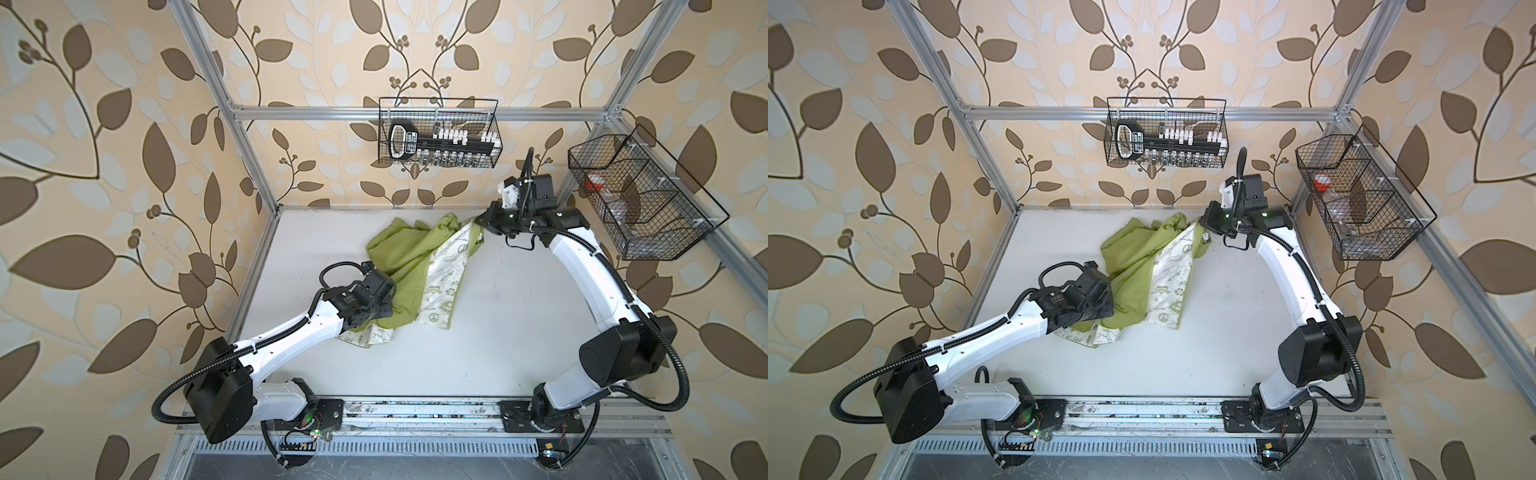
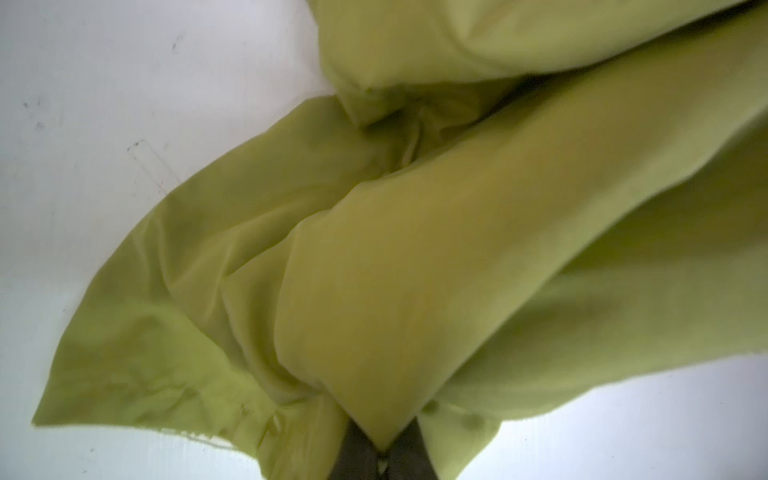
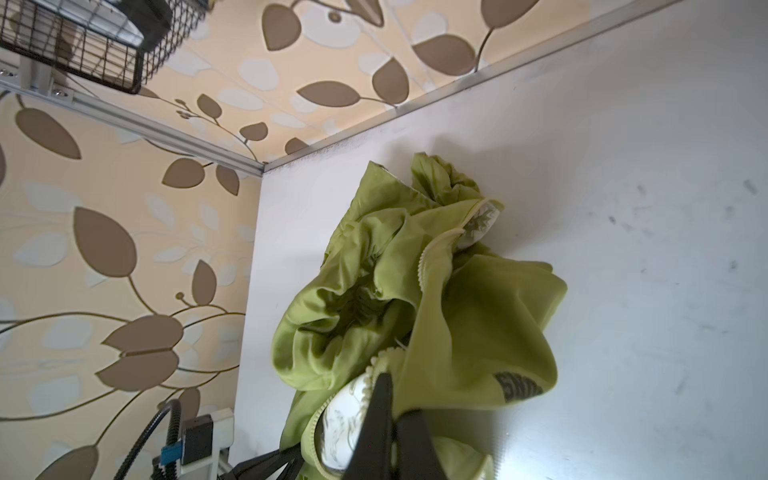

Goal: Zip up the jacket

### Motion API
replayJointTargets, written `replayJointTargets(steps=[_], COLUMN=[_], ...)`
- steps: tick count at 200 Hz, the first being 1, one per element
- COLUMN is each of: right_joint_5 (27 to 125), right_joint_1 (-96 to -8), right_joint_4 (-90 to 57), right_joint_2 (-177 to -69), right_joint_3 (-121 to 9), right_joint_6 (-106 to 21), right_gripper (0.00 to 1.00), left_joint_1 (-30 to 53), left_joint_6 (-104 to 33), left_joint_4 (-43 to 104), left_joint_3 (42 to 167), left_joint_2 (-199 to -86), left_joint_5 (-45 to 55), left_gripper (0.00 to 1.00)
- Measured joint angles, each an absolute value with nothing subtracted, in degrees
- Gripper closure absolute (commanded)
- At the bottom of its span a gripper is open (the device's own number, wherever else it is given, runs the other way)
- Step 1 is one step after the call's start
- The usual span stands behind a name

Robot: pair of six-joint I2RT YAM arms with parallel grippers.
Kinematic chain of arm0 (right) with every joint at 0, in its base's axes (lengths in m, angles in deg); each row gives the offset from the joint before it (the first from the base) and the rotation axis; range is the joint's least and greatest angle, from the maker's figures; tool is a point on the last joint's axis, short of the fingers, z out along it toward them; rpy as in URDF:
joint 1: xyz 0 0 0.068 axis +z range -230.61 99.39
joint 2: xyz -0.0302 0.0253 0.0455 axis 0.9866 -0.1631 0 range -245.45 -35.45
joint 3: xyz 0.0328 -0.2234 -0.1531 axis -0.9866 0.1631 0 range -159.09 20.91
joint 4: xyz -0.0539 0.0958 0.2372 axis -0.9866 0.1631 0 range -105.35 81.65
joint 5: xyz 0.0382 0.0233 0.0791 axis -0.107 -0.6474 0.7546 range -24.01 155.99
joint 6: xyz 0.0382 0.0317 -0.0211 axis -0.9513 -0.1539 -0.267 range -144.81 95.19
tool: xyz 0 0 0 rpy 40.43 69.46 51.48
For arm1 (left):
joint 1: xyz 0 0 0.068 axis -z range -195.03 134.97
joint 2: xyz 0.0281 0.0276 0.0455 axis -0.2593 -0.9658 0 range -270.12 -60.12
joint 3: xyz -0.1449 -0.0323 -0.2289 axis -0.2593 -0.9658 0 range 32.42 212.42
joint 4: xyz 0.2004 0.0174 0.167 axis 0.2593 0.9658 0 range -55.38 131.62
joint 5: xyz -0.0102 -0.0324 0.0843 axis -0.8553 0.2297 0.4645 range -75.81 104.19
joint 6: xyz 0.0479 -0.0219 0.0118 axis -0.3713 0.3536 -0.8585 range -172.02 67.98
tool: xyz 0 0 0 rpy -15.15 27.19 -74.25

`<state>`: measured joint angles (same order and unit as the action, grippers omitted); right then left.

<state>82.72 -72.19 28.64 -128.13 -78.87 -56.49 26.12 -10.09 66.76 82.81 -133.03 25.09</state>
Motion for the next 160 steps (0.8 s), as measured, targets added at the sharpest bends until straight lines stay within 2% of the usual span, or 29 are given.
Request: replayJointTargets(steps=[59,113,138,160], right_joint_5=[75.48,73.45,73.43,72.12], right_joint_1=[-75.64,-79.55,-79.62,-77.48], right_joint_4=[35.30,41.18,42.15,41.88], right_joint_2=[-128.09,-127.43,-126.91,-127.32], right_joint_3=[-79.84,-82.31,-83.79,-84.49], right_joint_6=[-53.26,-51.71,-51.53,-51.57], right_gripper=[1.00,1.00,1.00,1.00], left_joint_1=[26.12,26.16,26.18,26.14], left_joint_6=[-10.38,-10.11,-10.00,-10.00], left_joint_4=[68.77,68.62,68.20,68.05], left_joint_3=[82.26,82.37,81.61,80.54], left_joint_2=[-126.29,-122.03,-117.84,-116.31], left_joint_5=[23.17,21.50,20.67,20.56], left_gripper=[1.00,1.00,0.96,0.98])
